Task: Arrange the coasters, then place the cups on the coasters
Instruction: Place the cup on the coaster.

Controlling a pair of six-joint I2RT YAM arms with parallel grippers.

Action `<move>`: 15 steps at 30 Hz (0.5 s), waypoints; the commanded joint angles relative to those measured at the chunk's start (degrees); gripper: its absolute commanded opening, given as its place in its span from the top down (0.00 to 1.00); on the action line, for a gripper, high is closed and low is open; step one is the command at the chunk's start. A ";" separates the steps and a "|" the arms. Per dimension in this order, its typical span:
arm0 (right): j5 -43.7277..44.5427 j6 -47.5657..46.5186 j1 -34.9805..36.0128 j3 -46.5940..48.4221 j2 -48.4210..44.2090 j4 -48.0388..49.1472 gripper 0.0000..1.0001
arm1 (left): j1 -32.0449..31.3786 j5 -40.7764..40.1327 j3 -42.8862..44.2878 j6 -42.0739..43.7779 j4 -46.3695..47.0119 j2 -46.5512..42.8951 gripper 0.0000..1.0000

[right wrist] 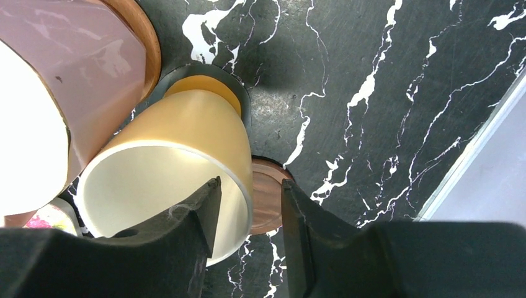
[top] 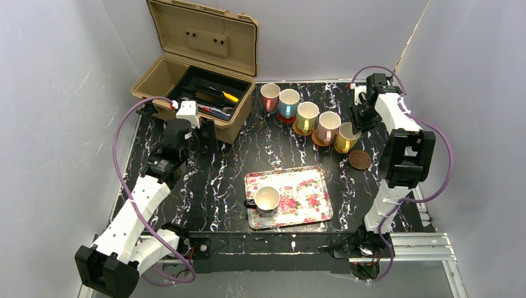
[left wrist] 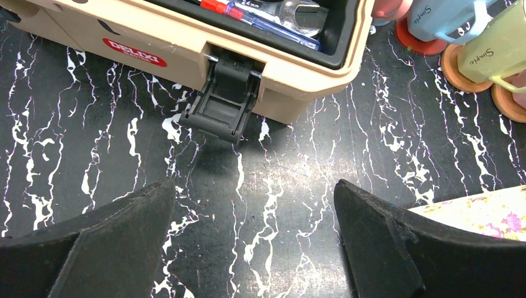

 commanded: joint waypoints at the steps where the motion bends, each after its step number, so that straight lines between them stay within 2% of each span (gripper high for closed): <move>1: 1.13 1.57 0.11 1.42 -4.38 1.89 0.49 | 0.10 0.11 -0.08 0.04 -0.18 -0.12 0.02; 8: 3.16 4.58 0.11 -0.01 -11.16 3.77 0.43 | 0.15 0.20 -0.09 -0.02 -0.18 -0.06 0.02; 15: 3.00 15.94 0.38 -3.67 -19.87 2.52 0.42 | 0.08 0.61 0.00 -0.13 -0.16 0.00 0.02</move>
